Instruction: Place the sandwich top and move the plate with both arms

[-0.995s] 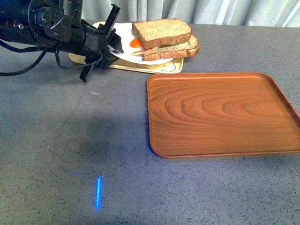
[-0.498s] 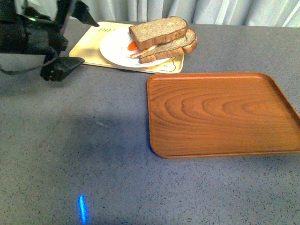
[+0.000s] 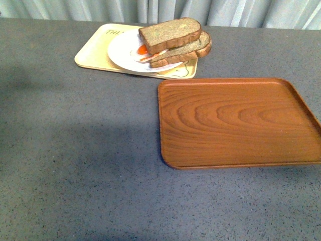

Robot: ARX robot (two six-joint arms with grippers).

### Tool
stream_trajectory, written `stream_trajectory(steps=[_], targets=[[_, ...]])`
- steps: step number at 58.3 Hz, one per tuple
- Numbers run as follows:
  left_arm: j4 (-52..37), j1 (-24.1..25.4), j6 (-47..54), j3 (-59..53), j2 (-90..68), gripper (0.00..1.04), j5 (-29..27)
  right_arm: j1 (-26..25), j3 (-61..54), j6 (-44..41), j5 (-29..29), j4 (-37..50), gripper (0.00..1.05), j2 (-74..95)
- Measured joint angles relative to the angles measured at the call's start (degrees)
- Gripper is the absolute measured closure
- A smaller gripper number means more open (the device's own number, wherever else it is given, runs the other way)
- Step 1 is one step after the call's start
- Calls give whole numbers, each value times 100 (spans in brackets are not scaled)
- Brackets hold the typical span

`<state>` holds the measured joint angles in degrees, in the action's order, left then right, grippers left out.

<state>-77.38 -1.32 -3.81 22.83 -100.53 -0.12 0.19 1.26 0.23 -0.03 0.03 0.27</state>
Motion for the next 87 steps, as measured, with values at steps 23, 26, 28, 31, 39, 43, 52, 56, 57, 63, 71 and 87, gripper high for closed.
stream_trajectory(steps=[23,26,28,31,39,43,52,56,57,63,71,87], targets=[[686,120,295,-1421,2046,103,11,0,2,0,2,0,9,0],[833,120,302,-1532,2302,103,15,0,0,0,2,0,9,0],[1047,122,299,-1585,2549,103,11,0,0,0,2,0,9,0],[1528,122,310,-1611,2979,103,11,0,0,0,0,0,9,0],[2094,122,317,-1779,3851,103,11,0,0,-2,2,0,9,0],[2339,122,317,-1880,4186,103,11,0,0,0,2,0,9,0],[2868,122,319,-2039,4857,103,11,0,2,-2,2,0,9,0],[3187,122,319,-2094,5259,103,11,0,0,-2,0,0,9,0],[3307,122,319,-2114,5392,103,11,0,0,0,2,0,9,0],[3766,122,321,-2192,5928,103,11,0,0,-2,2,0,9,0],[4242,122,321,-2197,6461,103,11,0,0,-2,2,0,9,0],[5158,122,321,-2199,7451,103,11,0,0,0,2,0,9,0]])
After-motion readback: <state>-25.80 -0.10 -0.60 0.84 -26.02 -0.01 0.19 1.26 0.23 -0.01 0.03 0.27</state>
